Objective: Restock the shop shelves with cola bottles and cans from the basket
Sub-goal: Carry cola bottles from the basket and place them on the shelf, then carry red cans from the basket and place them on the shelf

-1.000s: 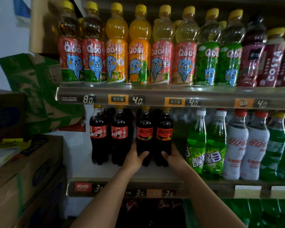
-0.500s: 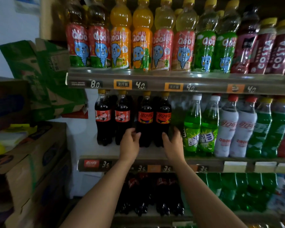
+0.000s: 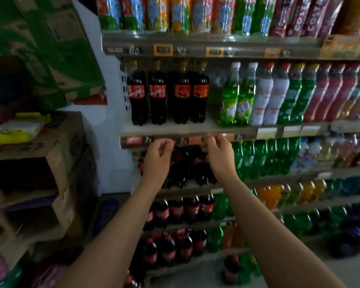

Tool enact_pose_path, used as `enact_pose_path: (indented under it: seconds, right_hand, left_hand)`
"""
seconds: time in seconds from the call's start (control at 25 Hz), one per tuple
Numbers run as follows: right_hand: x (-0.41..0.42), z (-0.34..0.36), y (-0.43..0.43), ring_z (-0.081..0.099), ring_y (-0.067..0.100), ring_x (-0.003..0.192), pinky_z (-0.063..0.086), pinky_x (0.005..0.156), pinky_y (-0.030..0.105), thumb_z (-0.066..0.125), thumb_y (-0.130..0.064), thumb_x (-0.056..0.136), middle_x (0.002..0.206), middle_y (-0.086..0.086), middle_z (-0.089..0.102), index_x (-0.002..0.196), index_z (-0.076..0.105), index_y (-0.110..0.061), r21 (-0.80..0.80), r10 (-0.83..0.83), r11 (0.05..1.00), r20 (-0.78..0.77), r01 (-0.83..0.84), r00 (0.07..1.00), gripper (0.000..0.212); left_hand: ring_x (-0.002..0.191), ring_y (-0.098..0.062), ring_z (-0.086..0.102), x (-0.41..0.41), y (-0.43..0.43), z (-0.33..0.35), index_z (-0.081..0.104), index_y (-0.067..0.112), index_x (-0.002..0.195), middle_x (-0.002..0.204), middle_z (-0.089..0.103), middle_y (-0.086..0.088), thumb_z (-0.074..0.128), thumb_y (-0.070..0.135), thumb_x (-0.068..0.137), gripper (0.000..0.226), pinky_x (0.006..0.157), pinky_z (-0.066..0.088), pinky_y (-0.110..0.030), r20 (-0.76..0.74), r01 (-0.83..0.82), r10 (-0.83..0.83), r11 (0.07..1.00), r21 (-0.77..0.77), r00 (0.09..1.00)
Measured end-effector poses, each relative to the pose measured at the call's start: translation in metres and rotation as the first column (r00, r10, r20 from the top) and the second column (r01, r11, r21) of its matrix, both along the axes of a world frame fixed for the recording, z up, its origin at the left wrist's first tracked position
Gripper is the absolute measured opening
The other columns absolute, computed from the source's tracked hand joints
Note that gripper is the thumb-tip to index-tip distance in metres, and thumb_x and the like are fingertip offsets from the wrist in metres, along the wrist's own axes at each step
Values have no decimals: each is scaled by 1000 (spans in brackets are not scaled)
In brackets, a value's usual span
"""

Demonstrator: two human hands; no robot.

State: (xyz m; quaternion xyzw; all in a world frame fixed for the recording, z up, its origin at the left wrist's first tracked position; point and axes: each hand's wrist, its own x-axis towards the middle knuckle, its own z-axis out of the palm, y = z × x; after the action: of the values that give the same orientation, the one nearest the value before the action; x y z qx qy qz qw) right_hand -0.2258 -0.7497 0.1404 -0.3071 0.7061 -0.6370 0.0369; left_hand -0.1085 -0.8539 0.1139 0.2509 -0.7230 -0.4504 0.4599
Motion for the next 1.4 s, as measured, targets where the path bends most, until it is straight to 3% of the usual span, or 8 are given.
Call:
enact_pose_path:
  seconds: [0.16, 0.4, 0.52, 0.72, 0.88, 0.96, 1.16, 1.4]
  right_hand:
    - [69, -11, 72, 62, 20, 73, 54, 70, 45, 48, -26, 96, 83, 5, 71, 89, 66, -23, -18, 32, 999, 105, -30, 994, 19]
    - [141, -58, 179, 54, 20, 66, 43, 61, 37, 50, -29, 97, 77, 9, 65, 85, 67, -17, -71, -14, 997, 271, 35, 962, 24]
    - [164, -84, 236, 59, 19, 70, 48, 66, 36, 50, -28, 96, 85, 17, 68, 90, 67, -11, -46, -39, 997, 315, 56, 948, 25]
    - [200, -101, 357, 65, 26, 74, 52, 72, 43, 53, -29, 94, 78, 5, 70, 87, 69, -15, -34, -101, 992, 337, 119, 936, 22]
    - [223, -99, 447, 63, 12, 68, 50, 57, 22, 51, -25, 97, 81, 8, 69, 95, 69, -9, -35, -210, 971, 360, 238, 909, 24]
    - [230, -100, 484, 63, 10, 70, 49, 61, 23, 49, -26, 98, 82, 7, 70, 93, 70, -11, -30, -252, 960, 353, 280, 901, 26]
    - [243, -97, 572, 63, 13, 70, 47, 65, 29, 49, -23, 97, 77, 5, 69, 82, 69, -16, -65, -421, 883, 328, 465, 846, 27]
    - [279, -104, 706, 64, 14, 71, 48, 62, 24, 49, -24, 99, 74, 4, 70, 87, 71, -10, -26, -742, 607, 340, 794, 578, 29]
  left_hand:
    - [91, -6, 60, 54, 67, -12, 61, 27, 103, 95, 63, 11, 49, 32, 98, 14, 85, 50, -27, -26, 27, -25, 997, 74, 999]
    - [91, -12, 63, 108, 160, -51, 63, 31, 99, 97, 67, 6, 49, 39, 97, 16, 86, 53, -39, 56, 50, -59, 985, 163, 997]
    - [86, -11, 62, 131, 218, -68, 63, 25, 98, 94, 67, 5, 50, 36, 97, 17, 81, 52, -32, 42, 83, -95, 973, 215, 995]
    - [78, -9, 60, 164, 339, -96, 63, 29, 91, 91, 67, 4, 50, 33, 98, 15, 67, 47, -22, 45, 156, -181, 932, 327, 983]
    - [78, -5, 62, 172, 427, -101, 63, 28, 93, 93, 67, 3, 50, 32, 98, 14, 65, 49, -16, 6, 281, -303, 888, 365, 953]
    - [78, -6, 61, 171, 463, -98, 64, 23, 96, 92, 67, 2, 50, 29, 98, 15, 65, 51, -17, -20, 357, -378, 854, 377, 925]
    - [71, 3, 62, 151, 542, -90, 65, 20, 100, 92, 69, 4, 51, 29, 97, 17, 66, 50, -16, -14, 583, -612, 746, 322, 791]
    - [78, -13, 63, 123, 667, -84, 65, 15, 97, 86, 67, 0, 51, 27, 98, 18, 73, 53, -32, 31, 867, -906, 413, 279, 421]
